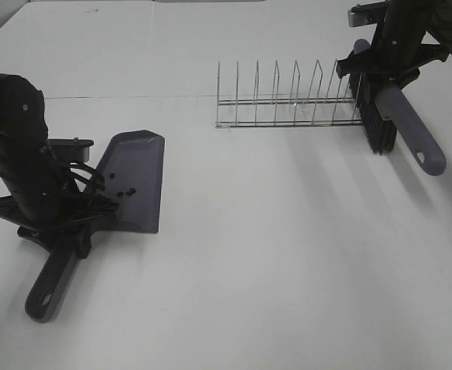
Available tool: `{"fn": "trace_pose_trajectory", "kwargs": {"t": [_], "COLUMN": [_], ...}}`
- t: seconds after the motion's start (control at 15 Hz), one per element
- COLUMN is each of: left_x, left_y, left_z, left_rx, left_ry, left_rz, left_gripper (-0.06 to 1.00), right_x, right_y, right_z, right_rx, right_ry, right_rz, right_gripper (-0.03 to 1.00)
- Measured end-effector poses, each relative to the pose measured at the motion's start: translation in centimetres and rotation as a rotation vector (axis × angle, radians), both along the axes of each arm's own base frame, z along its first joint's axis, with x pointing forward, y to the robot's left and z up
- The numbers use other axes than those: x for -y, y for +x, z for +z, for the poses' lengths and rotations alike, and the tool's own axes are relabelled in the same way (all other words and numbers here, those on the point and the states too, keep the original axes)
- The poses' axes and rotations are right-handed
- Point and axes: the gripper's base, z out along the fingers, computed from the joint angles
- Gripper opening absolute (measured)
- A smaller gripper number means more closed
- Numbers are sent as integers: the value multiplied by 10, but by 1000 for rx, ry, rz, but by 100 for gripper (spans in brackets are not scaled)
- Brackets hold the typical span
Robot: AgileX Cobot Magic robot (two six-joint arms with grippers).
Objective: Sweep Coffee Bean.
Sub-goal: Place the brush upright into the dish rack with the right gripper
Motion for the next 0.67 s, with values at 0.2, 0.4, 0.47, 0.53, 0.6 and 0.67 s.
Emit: {"fn": "trace_pose_trajectory", "kwargs": {"t": [0.2,0.4,0.47,0.53,0.6,0.67], "left_x": [0,0,0,0,0,0], "left_y": [0,0,0,0,0,0], "left_z": [0,0,0,0,0,0], "left_rx": [0,0,0,0,0,0], "left_ry": [0,0,0,0,0,0], "left_rz": [0,0,0,0,0,0], "left_gripper": [32,32,32,32,32,32], "right_x": [2,3,3,3,3,3], "right_y": [0,1,1,1,1,1], "right_z": [0,1,1,1,1,1], "right_rx": [6,11,11,11,11,11], "right_ry": [-15,-21,-21,-21,-21,-21], "right_rz": [-39,-43,-43,-43,-43,-43], "right_gripper": [26,47,50,52,54,54]}}
